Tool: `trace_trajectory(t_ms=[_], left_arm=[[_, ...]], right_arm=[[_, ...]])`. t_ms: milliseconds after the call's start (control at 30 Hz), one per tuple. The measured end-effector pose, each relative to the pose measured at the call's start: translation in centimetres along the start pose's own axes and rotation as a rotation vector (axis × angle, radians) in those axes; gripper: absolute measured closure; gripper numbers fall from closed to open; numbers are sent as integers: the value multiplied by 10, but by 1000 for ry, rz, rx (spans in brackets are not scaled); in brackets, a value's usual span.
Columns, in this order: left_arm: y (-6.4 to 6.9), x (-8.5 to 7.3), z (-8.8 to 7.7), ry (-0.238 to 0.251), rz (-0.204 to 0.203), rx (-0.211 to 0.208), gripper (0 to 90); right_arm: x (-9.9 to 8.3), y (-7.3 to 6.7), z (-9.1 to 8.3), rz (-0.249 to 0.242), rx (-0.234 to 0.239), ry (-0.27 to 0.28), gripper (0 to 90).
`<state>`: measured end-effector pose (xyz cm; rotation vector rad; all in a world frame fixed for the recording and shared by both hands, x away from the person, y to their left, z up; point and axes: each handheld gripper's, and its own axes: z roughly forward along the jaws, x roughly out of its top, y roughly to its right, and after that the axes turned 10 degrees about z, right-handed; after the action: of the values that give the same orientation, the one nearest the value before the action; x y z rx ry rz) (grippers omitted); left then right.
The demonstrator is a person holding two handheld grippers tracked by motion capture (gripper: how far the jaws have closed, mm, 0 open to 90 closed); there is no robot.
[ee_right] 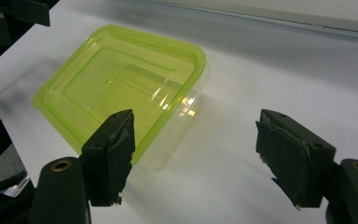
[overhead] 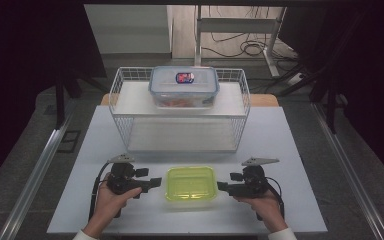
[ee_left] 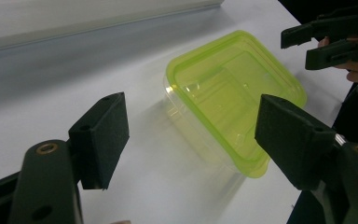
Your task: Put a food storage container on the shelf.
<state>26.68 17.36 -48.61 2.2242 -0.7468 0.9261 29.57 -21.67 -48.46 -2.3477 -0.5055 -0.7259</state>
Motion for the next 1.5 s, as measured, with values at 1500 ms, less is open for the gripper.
trace_trajectory(t_ms=[1500], left_arm=[[-13, -5, 55, -102, -219, -182, 603]], right_arm=[[6, 9, 35, 155, 144, -50, 443]])
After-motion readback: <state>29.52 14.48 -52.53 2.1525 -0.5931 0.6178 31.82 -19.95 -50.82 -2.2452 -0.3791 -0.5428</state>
